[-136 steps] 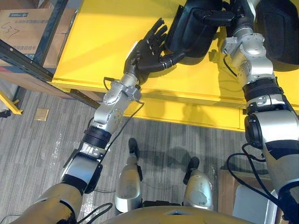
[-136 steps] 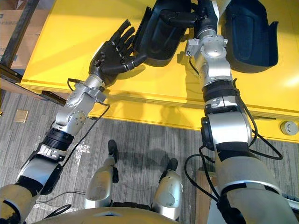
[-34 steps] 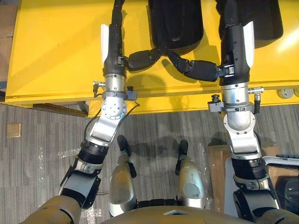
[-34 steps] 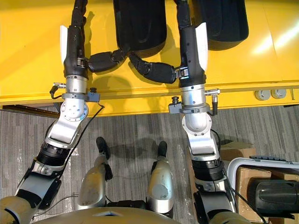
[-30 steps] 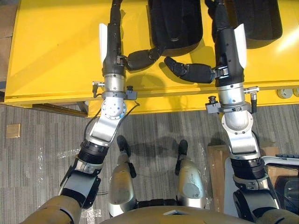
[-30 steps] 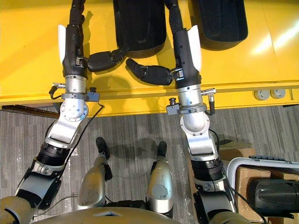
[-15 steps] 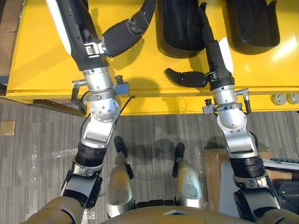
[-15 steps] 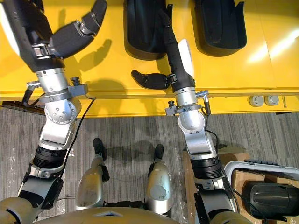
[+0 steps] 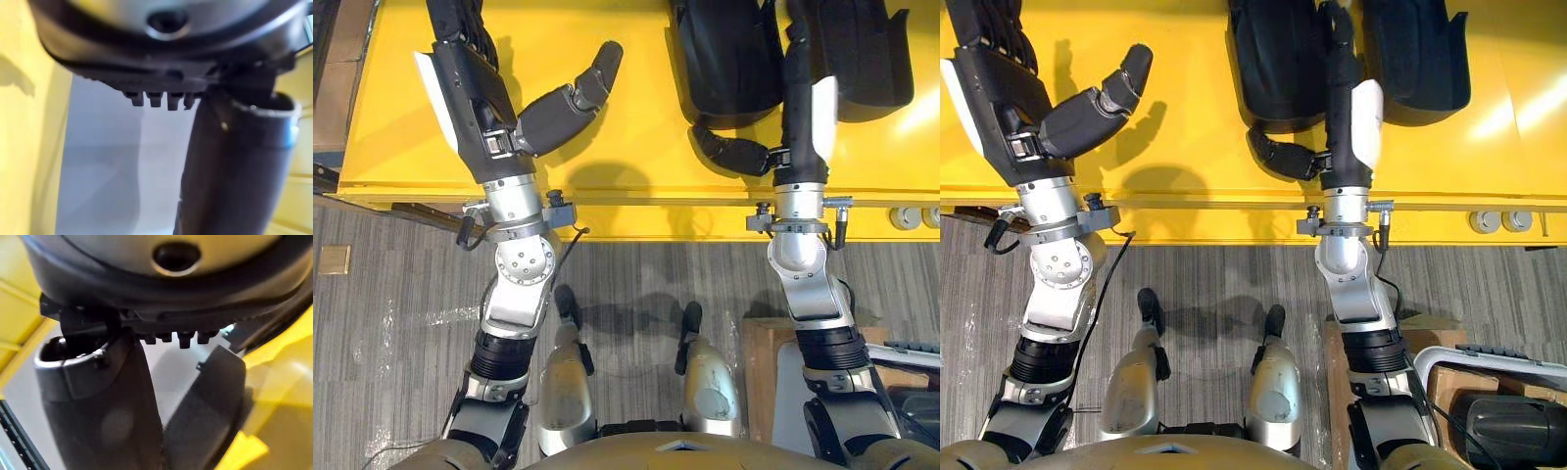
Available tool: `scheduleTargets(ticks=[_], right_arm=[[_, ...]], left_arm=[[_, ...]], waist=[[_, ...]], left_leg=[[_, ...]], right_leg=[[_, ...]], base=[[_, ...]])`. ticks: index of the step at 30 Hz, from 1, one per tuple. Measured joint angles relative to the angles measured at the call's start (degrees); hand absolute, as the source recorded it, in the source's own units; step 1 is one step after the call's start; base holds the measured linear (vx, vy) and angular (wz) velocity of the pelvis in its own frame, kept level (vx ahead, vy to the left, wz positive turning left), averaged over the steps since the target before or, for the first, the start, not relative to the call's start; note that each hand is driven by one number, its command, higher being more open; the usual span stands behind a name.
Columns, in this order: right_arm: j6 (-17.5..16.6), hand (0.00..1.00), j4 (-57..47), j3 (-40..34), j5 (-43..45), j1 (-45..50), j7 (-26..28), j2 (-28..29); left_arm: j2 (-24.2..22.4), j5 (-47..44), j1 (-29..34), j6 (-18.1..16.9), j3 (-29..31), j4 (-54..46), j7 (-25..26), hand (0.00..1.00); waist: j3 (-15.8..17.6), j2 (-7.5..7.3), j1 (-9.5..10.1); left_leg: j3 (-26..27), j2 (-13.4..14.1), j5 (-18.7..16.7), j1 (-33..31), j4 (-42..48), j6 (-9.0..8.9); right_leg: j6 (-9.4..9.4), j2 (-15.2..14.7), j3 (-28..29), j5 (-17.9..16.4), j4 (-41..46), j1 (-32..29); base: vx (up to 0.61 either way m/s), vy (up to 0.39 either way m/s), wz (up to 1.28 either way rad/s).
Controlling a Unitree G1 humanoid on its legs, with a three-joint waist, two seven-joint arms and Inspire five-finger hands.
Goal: Walk over and take three plastic housings, then place them on the shelf
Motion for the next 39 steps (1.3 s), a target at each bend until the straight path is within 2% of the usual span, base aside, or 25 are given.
scheduleTargets(ticks=[4,8,9,12,14,16,22,27,34,39], right_arm=[[-5.8,1.0,-0.1,0.0,0.2,-2.2,-2.8,0.0],[-8.5,1.0,-0.3,0.0,1.2,-3.4,-3.6,0.0],[-8.8,1.0,-0.5,0.1,2.6,-3.4,-3.4,0.0],[-9.2,1.0,-0.8,-0.4,15.9,-3.2,0.8,0.4],[-8.5,1.0,-0.8,-2.5,24.2,-2.4,3.2,1.4],[-7.6,1.0,-0.8,-4.2,27.3,-1.2,4.0,2.3],[-5.1,1.0,-0.8,-5.0,28.1,-0.6,4.0,3.5],[-2.8,1.0,-0.8,-5.6,29.3,0.1,5.7,5.5],[3.0,1.0,-0.8,-5.5,36.6,2.5,14.7,5.6],[4.3,1.0,-0.9,-5.5,36.7,2.8,17.1,5.6]], left_arm=[[-1.0,-2.2,3.1,0.2,-0.1,0.0,-1.9,1.0],[-1.1,-2.5,3.6,0.2,-1.3,0.0,-3.4,1.0],[-1.1,-3.0,3.6,0.2,-1.6,0.0,-3.6,1.0],[-1.2,-4.1,4.4,0.2,-2.7,0.0,-3.9,1.0],[-1.4,-4.1,5.9,0.3,-3.1,0.0,-4.1,1.0],[-1.5,-4.1,6.2,1.1,-3.3,0.0,-4.1,1.0],[-3.2,-4.1,7.2,1.4,-3.9,0.0,-3.8,1.0],[-3.3,-4.1,7.3,1.7,-4.4,0.0,-3.8,1.0],[-3.4,-4.1,7.9,2.3,-4.4,0.0,-4.5,1.0],[-3.4,-4.1,8.0,2.4,-4.3,0.0,-4.8,1.0]], waist=[[-0.5,0.87,0.13],[-0.5,0.98,0.42],[-0.5,0.98,0.51],[-0.5,1.05,0.67],[-0.4,1.47,0.74],[-0.5,1.98,0.86],[-0.4,3.9,0.33],[-0.4,4.08,0.29],[-0.3,4.39,0.33],[-0.3,4.38,0.35]], left_leg=[[-0.6,0.0,0.1,0.0,0.0,-0.03],[-0.9,0.0,0.2,-0.1,0.0,-0.06],[-0.9,0.0,0.2,-0.1,0.0,-0.06],[-0.9,0.0,0.2,-0.2,0.0,-0.07],[-0.9,0.0,0.2,-0.4,0.0,-0.07],[-0.9,0.0,0.2,-0.5,0.0,-0.06],[-0.9,0.0,0.2,-0.4,0.0,-0.05],[-0.6,0.0,0.2,-0.1,0.0,-0.07],[-0.4,0.0,0.2,0.1,0.0,-0.1],[0.1,0.0,0.1,0.6,0.0,-0.18]], right_leg=[[-0.06,0.0,-0.6,-0.1,0.0,0.4],[-0.22,0.0,-0.9,-0.2,0.0,0.7],[-0.22,0.0,-1.0,-0.2,0.0,0.7],[-0.21,0.0,-1.0,-0.2,0.0,0.7],[-0.21,0.0,-1.1,-0.2,0.0,0.6],[-0.22,0.0,-1.1,-0.2,0.0,0.5],[-0.2,0.0,-1.0,-0.2,0.0,0.4],[-0.23,0.0,-0.7,-0.2,0.0,0.5],[-0.21,0.0,-0.7,-0.2,0.0,0.6],[-0.18,0.0,-0.2,-0.1,0.0,0.6]], base=[[-0.01,-0.027,0.07],[-0.01,-0.018,0.05],[0.0,0.0,0.0],[0.0,-0.011,0.0],[0.01,-0.035,0.01],[0.01,-0.034,0.0],[0.01,-0.029,-0.01],[0.0,0.0,0.0],[0.0,0.0,0.0],[0.0,0.0,-0.04]])
